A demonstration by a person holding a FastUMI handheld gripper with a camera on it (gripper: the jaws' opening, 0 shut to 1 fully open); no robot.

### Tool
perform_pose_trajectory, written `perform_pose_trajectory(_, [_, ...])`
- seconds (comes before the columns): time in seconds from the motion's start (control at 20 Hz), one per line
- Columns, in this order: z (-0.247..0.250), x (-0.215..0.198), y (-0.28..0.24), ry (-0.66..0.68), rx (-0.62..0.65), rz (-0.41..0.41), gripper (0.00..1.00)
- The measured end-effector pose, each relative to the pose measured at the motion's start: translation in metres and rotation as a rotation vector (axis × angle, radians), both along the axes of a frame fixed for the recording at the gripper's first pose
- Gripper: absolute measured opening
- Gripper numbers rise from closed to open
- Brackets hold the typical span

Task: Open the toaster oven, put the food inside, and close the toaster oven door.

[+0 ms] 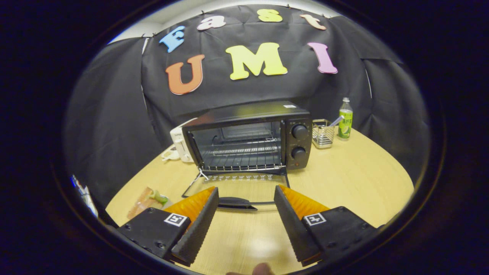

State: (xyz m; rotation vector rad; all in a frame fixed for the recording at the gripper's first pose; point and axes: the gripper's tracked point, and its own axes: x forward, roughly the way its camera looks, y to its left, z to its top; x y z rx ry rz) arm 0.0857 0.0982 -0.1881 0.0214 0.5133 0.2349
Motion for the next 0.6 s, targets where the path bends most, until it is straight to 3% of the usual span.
perform_pose_trajectory(0.1, [0.023,-0.017,0.016,0.091,0.063,0.109,0.99])
perform_pose_trajectory(0.2, [0.044,-0.033,0.039,0.225,0.215,0.191,1.00])
perform_pose_trajectory(0.35, [0.060,-0.048,0.069,0.438,0.402,0.235,0.99])
perform_pose_trajectory(0.6, [0.031,-0.058,0.105,0.584,0.329,0.259,0.97])
